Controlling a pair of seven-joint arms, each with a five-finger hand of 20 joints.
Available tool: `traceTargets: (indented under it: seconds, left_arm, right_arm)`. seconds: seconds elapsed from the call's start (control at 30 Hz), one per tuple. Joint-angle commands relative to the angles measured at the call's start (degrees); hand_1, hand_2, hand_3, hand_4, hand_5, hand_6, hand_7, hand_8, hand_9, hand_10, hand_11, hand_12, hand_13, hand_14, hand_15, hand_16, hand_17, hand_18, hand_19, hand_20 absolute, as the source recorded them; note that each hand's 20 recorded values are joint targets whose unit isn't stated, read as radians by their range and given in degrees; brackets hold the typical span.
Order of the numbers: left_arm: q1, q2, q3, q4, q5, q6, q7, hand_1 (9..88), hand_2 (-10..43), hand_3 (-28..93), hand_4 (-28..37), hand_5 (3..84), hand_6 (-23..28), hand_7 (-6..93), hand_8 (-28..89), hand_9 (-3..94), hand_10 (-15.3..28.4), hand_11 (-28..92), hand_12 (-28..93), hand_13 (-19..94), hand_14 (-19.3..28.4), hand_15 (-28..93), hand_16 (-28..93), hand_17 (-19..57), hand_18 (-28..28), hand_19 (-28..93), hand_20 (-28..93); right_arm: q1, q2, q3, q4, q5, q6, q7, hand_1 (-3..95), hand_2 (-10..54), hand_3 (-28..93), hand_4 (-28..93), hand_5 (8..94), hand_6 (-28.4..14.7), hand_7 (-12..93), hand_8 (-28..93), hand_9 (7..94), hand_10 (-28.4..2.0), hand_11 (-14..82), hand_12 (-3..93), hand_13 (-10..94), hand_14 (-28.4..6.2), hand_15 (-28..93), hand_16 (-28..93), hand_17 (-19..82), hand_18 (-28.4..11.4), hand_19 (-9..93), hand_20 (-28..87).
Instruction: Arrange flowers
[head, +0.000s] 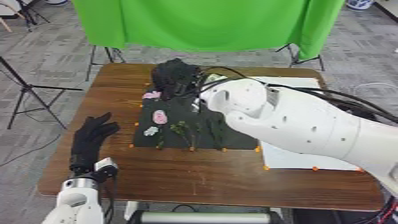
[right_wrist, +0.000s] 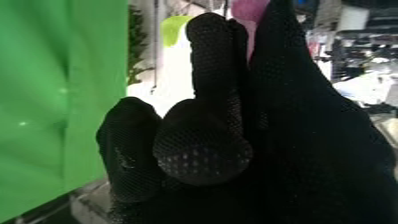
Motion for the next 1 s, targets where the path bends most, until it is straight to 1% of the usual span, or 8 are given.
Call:
traceTargets:
  seconds: [0.03,0.13,0.17,0.2,0.27,0.63,0.87,1.0]
  left_arm:
    - [0.22,-0.46,0.26,0.18,-0.10,-0.20,-0.79,17.7,11.6,66,-28.3,53.1,3.8,12.9,-8,55.8,15.5,21,9,46,17.6,26,-6,10.4,10.1,9,16]
    - [0.09,-0.25,0.20,0.17,-0.07,-0.35,-1.01,17.7,11.6,65,-28.3,53.1,3.8,13.0,-8,55.8,15.5,21,9,46,17.6,26,-6,10.4,10.1,9,16]
    - [-0.40,-0.16,0.40,0.44,-0.02,-0.58,-1.16,17.7,11.6,65,-28.3,53.1,3.8,13.0,-8,55.8,15.5,21,9,46,17.6,26,-6,10.4,10.1,9,16]
    - [-0.23,-0.13,0.34,0.26,0.05,-0.59,-1.28,17.7,11.6,65,-28.3,53.1,3.8,12.9,-8,55.8,15.5,21,9,46,17.6,26,-6,10.3,10.2,9,16]
    - [-0.22,-0.08,0.26,0.39,0.06,-0.85,-1.25,17.6,11.6,65,-28.3,53.1,3.8,12.9,-8,55.8,15.5,21,9,46,17.7,26,-6,10.3,10.2,9,16]
    - [-0.73,0.14,0.64,0.56,0.15,-1.05,-1.93,17.3,11.5,66,-28.3,53.0,3.8,12.8,-8,55.8,15.6,21,9,46,17.7,26,-6,10.0,10.3,9,16]
    - [-0.56,0.20,0.56,0.43,0.16,-0.93,-1.95,17.4,11.5,66,-28.3,53.0,3.7,13.0,-8,55.7,15.5,21,9,46,17.8,26,-6,9.7,10.5,9,15]
    - [-0.97,0.16,0.64,0.63,0.23,-1.02,-1.81,17.6,11.4,66,-28.3,52.9,3.7,13.0,-8,55.8,15.5,21,9,46,17.8,26,-6,9.6,10.6,10,15]
  right_arm:
    - [-3.25,-0.27,-0.43,1.88,-3.93,-4.93,-0.31,57.2,-9.0,64,-25,76.5,4.6,25,2,85.5,-8.4,6.8,29.2,91,-1.1,66,29,66,-12.8,93,62]
    - [-3.52,-0.78,-0.79,2.79,-4.20,-6.23,0.05,56.9,-8.9,65,-25,76.1,4.8,26,2,85.0,-8.3,6.8,29.1,91,-1.1,66,29,66,-12.8,93,62]
    - [-3.42,-0.69,-0.97,2.97,-4.33,-6.39,0.25,56.9,-8.9,65,-25,75.9,4.9,26,2,84.9,-8.3,6.8,29.1,91,-1.1,66,29,65,-12.8,93,62]
    - [-3.54,-0.79,-1.04,3.17,-4.48,-6.22,0.36,56.8,-8.8,65,-25,75.8,4.9,26,2,84.8,-8.3,6.7,29.0,91,-1.1,66,29,65,-12.8,93,62]
    - [-3.57,-0.98,-1.14,3.36,-4.40,-6.28,0.91,57.0,-8.5,64,-25,75.5,4.9,26,2,84.5,-8.3,6.8,28.8,90,-1.2,66,29,65,-12.8,93,62]
    - [-3.78,-1.76,-0.19,4.45,-4.04,-7.19,2.26,56.9,-8.0,63,-22,74.5,5.2,27,1,83.9,-8.2,6.6,28.4,90,-1.2,67,28,65,-12.8,93,62]
    - [-4.17,-1.81,0.36,4.46,-4.05,-9.64,2.46,55.4,-7.6,62,-20,70.5,4.3,27,0,80.2,-8.6,7.7,26.2,90,-1.3,67,28,65,-12.9,93,61]
    - [-3.72,-1.74,0.20,4.54,-4.01,-9.82,2.76,54.9,-7.8,62,-19,69.2,3.7,27,0,79.1,-8.7,8.3,25.7,89,-1.4,67,28,64,-12.9,93,61]
